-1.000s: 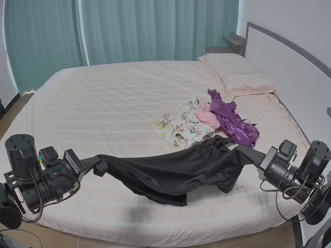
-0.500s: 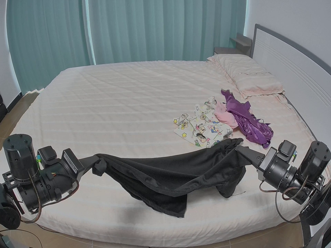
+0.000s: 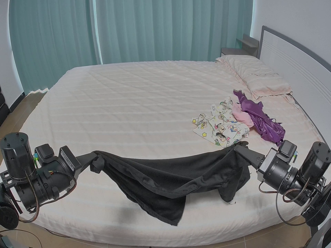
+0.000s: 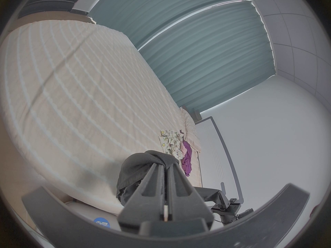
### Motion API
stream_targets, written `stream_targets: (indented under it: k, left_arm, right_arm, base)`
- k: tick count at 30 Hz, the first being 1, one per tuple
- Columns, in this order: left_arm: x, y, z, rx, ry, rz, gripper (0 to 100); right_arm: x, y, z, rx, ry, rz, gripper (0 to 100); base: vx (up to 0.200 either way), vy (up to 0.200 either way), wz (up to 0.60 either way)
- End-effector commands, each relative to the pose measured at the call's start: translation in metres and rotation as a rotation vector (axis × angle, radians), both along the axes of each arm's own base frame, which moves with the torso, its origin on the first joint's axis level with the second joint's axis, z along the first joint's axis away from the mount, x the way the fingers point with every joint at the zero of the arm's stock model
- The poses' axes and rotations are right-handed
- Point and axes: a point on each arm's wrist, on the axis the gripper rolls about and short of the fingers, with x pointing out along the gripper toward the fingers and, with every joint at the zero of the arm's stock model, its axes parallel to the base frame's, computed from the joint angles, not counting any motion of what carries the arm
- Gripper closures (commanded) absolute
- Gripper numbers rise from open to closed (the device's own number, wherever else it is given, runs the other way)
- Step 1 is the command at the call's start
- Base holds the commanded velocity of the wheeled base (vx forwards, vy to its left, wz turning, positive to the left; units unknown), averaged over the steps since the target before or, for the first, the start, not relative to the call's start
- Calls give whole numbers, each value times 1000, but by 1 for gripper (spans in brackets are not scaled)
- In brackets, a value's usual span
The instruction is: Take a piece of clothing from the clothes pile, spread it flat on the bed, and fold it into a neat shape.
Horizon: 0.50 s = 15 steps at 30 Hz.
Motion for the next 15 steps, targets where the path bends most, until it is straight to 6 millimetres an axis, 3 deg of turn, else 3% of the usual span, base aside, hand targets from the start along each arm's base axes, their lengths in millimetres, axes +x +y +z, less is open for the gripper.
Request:
stream_targets:
  k: [1, 15]
  left_arm:
    - [-2, 1, 2, -6, -10, -1, 100]
    - [-2, 1, 0, 1, -2, -3, 100]
  right_arm:
    - [-3, 1, 4, 11, -21, 9, 100]
    - [-4, 0, 6, 18, -29, 9, 100]
  base:
    - [0, 200, 0]
    - [0, 200, 0]
